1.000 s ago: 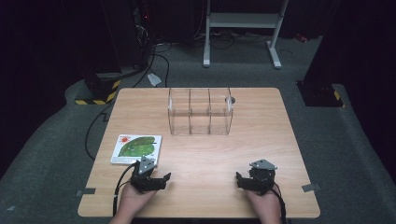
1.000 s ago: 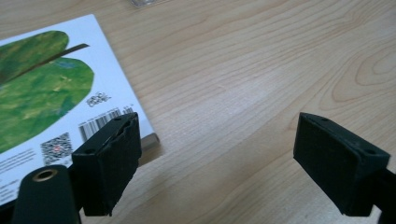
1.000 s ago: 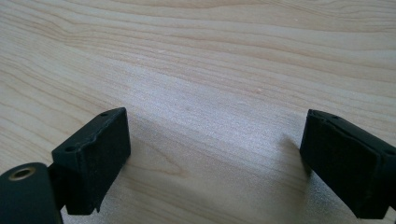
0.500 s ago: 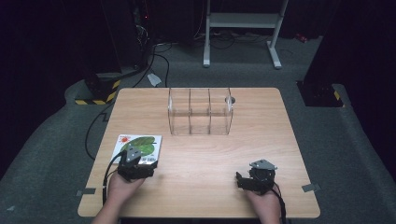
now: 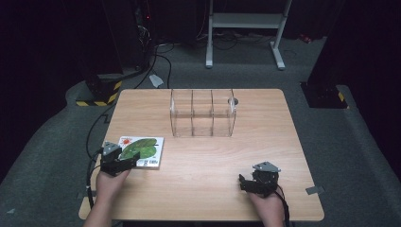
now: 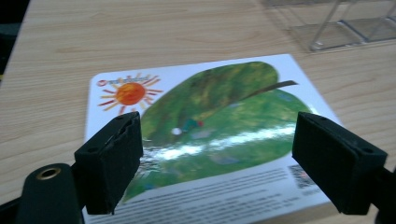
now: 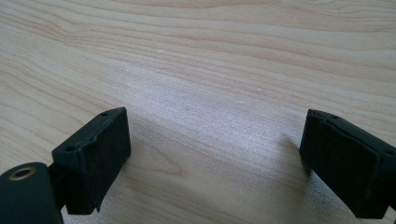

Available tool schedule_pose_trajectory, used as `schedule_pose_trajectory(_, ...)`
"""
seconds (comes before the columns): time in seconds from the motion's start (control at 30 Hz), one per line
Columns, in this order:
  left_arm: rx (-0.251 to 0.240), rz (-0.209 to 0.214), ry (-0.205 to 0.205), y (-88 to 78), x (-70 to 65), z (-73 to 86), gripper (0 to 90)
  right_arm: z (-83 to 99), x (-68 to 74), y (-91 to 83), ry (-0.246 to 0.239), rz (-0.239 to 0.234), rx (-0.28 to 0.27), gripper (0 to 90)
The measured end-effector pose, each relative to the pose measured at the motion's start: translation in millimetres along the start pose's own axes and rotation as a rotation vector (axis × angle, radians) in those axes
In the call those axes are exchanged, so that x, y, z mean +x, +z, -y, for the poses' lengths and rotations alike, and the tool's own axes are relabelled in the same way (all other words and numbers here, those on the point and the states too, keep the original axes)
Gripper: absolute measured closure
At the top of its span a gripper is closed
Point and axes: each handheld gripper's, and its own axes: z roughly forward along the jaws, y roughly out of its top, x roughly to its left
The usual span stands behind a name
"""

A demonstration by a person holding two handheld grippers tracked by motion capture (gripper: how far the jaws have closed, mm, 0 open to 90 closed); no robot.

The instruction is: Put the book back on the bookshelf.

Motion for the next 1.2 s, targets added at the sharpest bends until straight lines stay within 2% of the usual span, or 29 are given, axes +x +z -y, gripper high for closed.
schedule_pose_trajectory(0.17, 0.035, -0.025, -0.021, 6.6, 14.0, -3.1, 16.0, 0.0, 0.0, 0.0, 0.001, 0.000, 0.000, 8.6)
schedule_pose_trajectory(0.27, 0.020, -0.031, -0.036, 8.4, 20.4, -4.6, 16.2, -0.2, 0.0, 0.1, 0.003, 0.003, 0.000, 8.6)
schedule_pose_trajectory(0.37, 0.051, -0.025, -0.041, 15.6, 25.1, -2.8, 16.1, -0.2, 0.0, 0.1, 0.003, 0.002, 0.000, 8.6)
schedule_pose_trajectory(0.53, 0.075, -0.024, -0.044, 22.3, 26.7, -0.7, 15.9, -0.2, 0.0, 0.1, 0.003, 0.003, 0.000, 8.6)
schedule_pose_trajectory(0.9, 0.069, -0.021, -0.015, 22.0, 23.8, 1.5, 19.3, -0.1, 0.0, 0.1, 0.003, 0.002, 0.000, 8.6)
schedule_pose_trajectory(1.03, 0.074, -0.059, 0.003, 22.2, 26.9, 2.9, 17.9, 0.0, 0.1, 0.1, 0.002, 0.005, -0.002, 8.6)
schedule_pose_trajectory(1.07, 0.078, -0.082, 0.011, 23.2, 27.0, 3.2, 17.3, 0.0, 0.2, 0.1, 0.004, 0.005, -0.001, 8.6)
schedule_pose_trajectory(1.1, 0.079, -0.081, 0.005, 23.4, 27.4, 3.3, 14.1, 0.0, 0.1, 0.1, 0.002, 0.005, -0.002, 8.6)
schedule_pose_trajectory(1.2, 0.084, -0.064, -0.021, 24.1, 28.8, 3.7, 13.6, 0.0, 0.2, 0.1, 0.004, 0.005, -0.001, 8.6)
